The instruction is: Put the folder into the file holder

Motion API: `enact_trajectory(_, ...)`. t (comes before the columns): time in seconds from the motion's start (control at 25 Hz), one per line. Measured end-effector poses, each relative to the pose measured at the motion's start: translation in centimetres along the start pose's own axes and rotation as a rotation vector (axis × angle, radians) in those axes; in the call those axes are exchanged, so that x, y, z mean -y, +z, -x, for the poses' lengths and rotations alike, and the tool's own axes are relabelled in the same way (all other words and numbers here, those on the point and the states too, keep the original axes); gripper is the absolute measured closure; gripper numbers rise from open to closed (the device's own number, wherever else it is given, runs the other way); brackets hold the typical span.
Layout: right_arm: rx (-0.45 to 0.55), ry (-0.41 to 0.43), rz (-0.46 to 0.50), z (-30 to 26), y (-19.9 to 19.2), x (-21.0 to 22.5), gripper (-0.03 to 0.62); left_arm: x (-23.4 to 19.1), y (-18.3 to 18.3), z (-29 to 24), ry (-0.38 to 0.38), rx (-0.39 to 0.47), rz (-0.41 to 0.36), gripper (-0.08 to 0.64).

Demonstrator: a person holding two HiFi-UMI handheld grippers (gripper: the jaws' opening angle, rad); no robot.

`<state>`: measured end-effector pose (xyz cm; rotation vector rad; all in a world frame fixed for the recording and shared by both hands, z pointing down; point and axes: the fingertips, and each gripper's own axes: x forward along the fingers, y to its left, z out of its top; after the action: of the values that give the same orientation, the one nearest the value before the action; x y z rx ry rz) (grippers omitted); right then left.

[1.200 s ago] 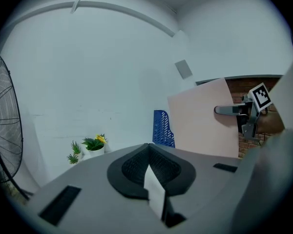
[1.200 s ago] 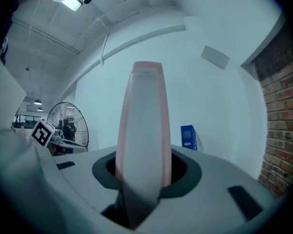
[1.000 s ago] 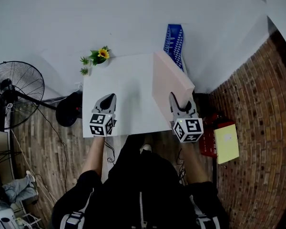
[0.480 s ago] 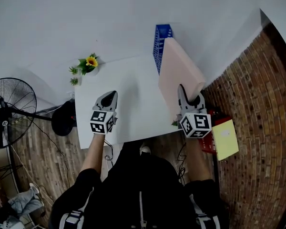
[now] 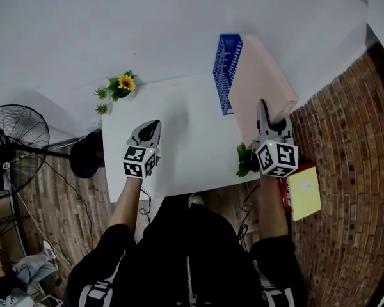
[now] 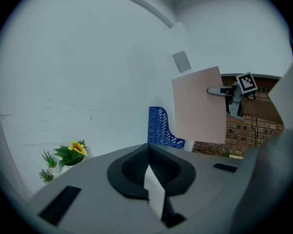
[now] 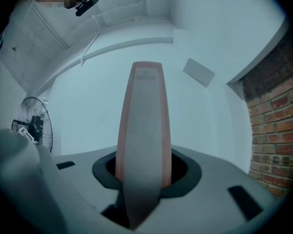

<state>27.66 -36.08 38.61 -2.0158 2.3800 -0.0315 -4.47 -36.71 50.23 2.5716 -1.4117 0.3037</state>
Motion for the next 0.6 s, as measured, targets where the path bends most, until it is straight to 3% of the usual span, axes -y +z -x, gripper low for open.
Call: enact_trajectory(0.6, 0.089, -0.053, 0.013, -8.2, -0.2, 1.5, 0.44, -4.5, -2.3, -1.4, 0.04, -0.064, 0.019, 0.537)
